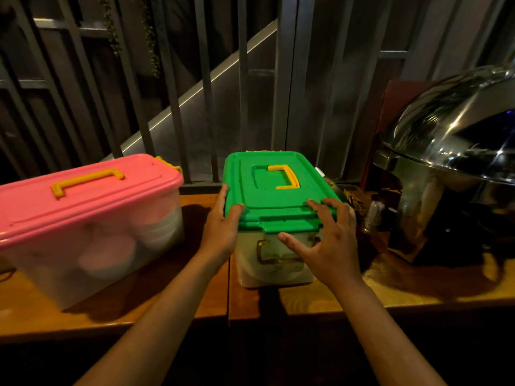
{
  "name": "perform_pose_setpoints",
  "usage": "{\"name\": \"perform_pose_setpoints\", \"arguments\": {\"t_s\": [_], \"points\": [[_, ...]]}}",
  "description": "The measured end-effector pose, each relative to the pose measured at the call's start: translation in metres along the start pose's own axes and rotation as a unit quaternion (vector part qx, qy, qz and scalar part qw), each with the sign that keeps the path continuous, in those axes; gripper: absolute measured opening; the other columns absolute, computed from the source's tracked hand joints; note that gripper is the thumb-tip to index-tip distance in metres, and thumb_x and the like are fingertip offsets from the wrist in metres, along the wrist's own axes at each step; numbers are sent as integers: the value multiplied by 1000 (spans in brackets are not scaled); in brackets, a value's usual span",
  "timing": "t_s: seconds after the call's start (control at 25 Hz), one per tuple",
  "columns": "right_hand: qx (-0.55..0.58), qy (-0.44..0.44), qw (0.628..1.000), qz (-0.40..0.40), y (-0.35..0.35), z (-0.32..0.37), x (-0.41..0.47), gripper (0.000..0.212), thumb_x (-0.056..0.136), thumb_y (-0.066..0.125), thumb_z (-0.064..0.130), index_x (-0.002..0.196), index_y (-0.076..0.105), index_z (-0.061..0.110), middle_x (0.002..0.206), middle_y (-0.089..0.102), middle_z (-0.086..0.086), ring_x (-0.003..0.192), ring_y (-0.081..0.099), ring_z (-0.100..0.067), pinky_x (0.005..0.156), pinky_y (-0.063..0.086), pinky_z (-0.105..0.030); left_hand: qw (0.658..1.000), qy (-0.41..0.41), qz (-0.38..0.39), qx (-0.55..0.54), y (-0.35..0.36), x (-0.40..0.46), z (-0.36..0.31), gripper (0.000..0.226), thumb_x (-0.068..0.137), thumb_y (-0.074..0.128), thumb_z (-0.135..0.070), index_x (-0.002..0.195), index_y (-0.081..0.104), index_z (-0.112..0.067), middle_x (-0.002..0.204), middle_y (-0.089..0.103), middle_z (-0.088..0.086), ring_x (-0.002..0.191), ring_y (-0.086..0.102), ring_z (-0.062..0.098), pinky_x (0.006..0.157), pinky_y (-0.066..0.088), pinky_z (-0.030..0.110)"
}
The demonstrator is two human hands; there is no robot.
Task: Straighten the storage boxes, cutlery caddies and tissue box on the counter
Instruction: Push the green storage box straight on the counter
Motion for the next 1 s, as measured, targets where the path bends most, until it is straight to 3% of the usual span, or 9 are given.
{"name": "perform_pose_setpoints", "arguments": {"t_s": [0.28, 0.44, 0.56, 0.64, 0.72, 0.84, 1.0], "points": [[-6, 11, 1000, 13, -2, 0, -1, 88, 64, 56, 86, 132, 50, 30, 136, 38, 0, 136, 31, -32, 105, 40, -54, 999, 5, -17, 34, -1, 3, 4, 79, 65, 49, -53, 142, 40, -40, 139, 57, 4, 119, 59, 19, 104, 46, 47], [-13, 18, 999, 38, -1, 1, -6, 87, 70, 45, 86, 136, 44, 31, 146, 31, -1, 143, 19, -34, 112, 31, -55, 992, 49, -40, 113, -1, -15, -10, 66, 87, 40, -56, 147, 40, -29, 143, 54, 7, 126, 53, 24, 108, 40, 39], [-38, 31, 999, 13, -5, 10, -5, 72, 80, 41, 77, 134, 50, 30, 149, 35, -4, 146, 17, -34, 114, 22, -60, 971, 108, -33, 213, -10, -36, -18, 62, 92, 32, -55, 147, 40, -27, 139, 57, 9, 123, 56, 29, 101, 44, 39], [-53, 16, 998, -16, -6, 33, -8, 60, 84, 44, 66, 129, 57, 29, 147, 43, -4, 144, 23, -33, 114, 19, -61, 953, 139, -9, 268, -27, -52, -20, 59, 91, 38, -53, 145, 43, -29, 130, 64, 6, 110, 63, 26, 93, 50, 40], [-41, -16, 999, -27, -1, 67, -14, 52, 85, 45, 58, 125, 62, 29, 143, 49, -3, 142, 30, -31, 114, 20, -60, 930, 173, -13, 323, -52, -69, -24, 47, 92, 50, -44, 136, 54, -30, 117, 71, 3, 94, 67, 23, 83, 51, 32], [-19, -50, 998, -26, 16, 120, -23, 43, 86, 48, 51, 121, 64, 31, 139, 54, 0, 140, 34, -29, 114, 20, -59, 895, 210, -56, 388, -101, -85, -33, 33, 93, 57, -34, 124, 64, -25, 122, 67, 0, 110, 61, 18, 88, 41, 26], [20, -69, 997, -7, 53, 204, -42, 42, 86, 48, 48, 122, 64, 31, 137, 57, 0, 136, 40, -30, 112, 26, -57, 845, 230, -118, 469, -204, -92, -36, 41, 88, 48, -41, 124, 60, -27, 131, 60, 3, 125, 50, 27, 103, 43, 45]]}}
Point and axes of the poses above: each hand's wrist, its own x-axis towards the middle knuckle, its own y-axis out of the palm, z = x × y, the point moved 4 cm from there along x, towards the middle knuckle
